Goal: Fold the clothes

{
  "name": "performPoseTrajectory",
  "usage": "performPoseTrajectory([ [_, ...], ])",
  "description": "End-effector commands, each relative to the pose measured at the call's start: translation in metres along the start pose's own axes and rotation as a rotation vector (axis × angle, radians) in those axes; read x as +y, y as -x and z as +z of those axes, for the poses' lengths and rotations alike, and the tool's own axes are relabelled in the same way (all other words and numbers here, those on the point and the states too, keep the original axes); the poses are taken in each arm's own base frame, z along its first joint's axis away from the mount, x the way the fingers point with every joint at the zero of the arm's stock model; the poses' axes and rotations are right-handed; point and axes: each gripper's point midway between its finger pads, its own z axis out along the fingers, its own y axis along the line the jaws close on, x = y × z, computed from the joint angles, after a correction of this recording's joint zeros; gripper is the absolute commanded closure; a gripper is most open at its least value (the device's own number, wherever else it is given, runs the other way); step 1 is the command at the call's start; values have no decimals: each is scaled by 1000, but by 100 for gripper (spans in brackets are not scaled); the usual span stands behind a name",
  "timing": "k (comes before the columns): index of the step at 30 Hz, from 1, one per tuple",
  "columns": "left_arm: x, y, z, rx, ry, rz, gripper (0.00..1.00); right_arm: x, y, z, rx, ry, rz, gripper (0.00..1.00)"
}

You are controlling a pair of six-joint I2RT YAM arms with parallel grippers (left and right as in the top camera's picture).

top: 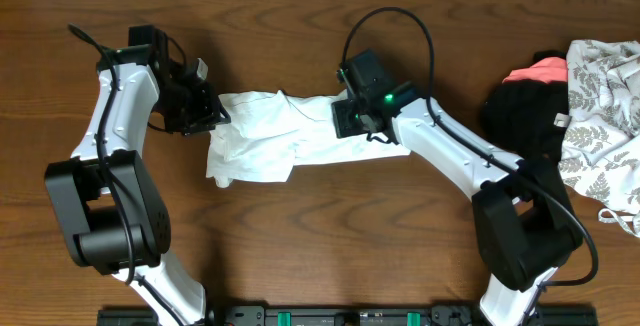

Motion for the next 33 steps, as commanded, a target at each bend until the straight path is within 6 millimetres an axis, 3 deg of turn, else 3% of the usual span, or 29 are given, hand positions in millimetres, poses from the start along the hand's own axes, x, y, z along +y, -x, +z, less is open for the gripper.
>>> performPoseTrajectory([
  [1,-3,0,-1,0,-14,3,64,14,-3,4,13,45,-6,46],
  [5,-3,0,-1,0,-14,3,64,13,-3,4,15,48,-17,45],
  [12,-3,0,-1,0,-14,3,64,-25,11,2,-15,-30,41,46],
  [17,-3,0,-1,0,-14,3,64,-35,21,-2,-31,-3,23,48],
  [19,-3,0,-1,-1,-14,3,64,-41,27,-5,-41,2,41,54],
  [23,-3,1,-1,-3,-14,4,64,-49,33,-7,-53,6,62,77],
  [33,-3,1,-1,-3,-14,4,63,-41,25,5,-30,1,45,81],
])
